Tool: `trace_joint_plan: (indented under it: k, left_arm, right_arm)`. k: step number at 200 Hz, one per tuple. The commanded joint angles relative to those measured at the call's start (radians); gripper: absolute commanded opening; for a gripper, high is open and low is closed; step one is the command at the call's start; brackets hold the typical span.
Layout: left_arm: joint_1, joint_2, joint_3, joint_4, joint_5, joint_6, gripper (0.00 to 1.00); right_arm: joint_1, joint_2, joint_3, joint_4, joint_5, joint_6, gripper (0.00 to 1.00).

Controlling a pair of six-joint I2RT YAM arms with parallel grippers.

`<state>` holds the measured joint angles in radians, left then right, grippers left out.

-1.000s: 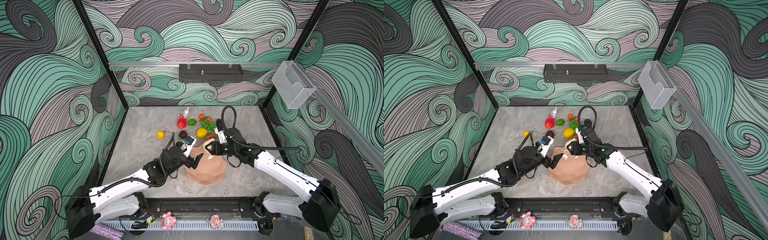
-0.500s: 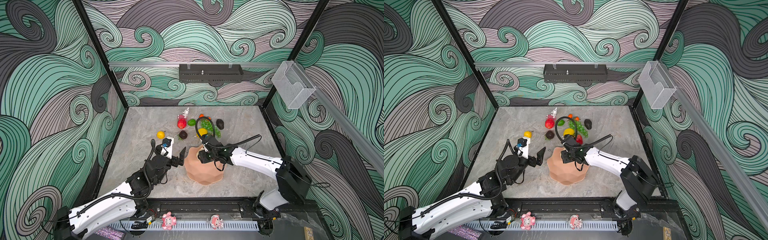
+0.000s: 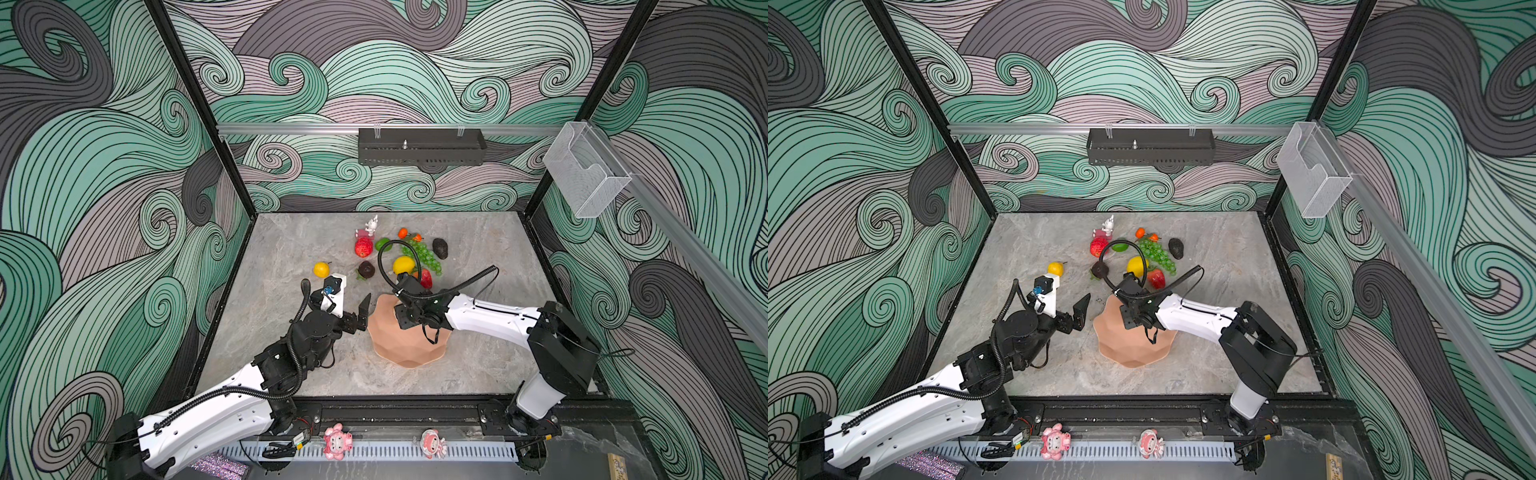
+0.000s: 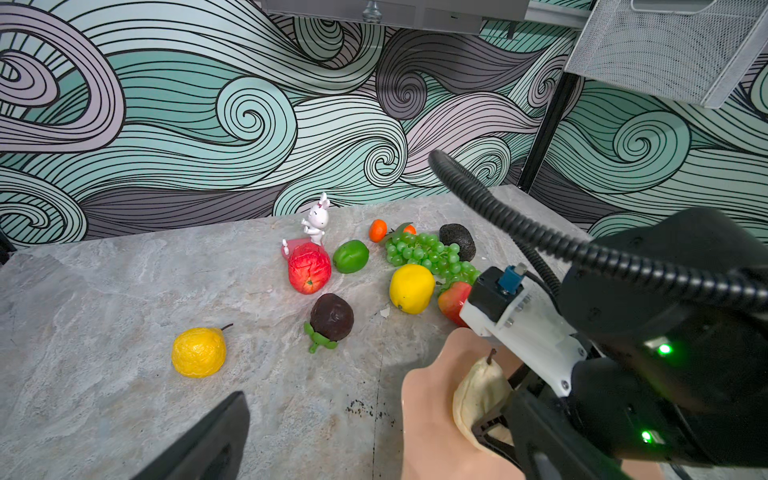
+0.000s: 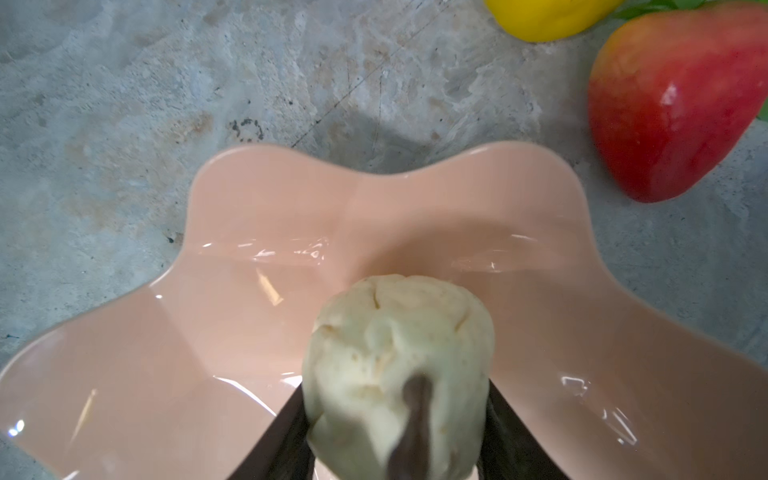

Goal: Place and organize the fake fruits in the fruit bowl
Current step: 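Lower the cream pear toward the bowl with the right gripper while left gripper withdraws, then set the cream pear in the bowl and open the right gripper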

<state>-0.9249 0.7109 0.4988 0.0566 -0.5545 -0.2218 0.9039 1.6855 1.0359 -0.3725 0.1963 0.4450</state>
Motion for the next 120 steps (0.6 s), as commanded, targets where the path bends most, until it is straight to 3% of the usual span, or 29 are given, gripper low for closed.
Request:
trace_joint_plan:
  k: [1,120]
  left_arm:
    - [0.006,-0.002,-0.006,0.002,-0.03,-0.014,0.99]
    - [0.006,0.016,-0.004,-0.001,-0.053,-0.01,0.99]
  right_arm:
    - [0.018,0.013,0.012,-0.046,0.061,0.0,0.53]
    - [0.077,-0.022,-0.025,-0.076,0.108,0.01,0.61]
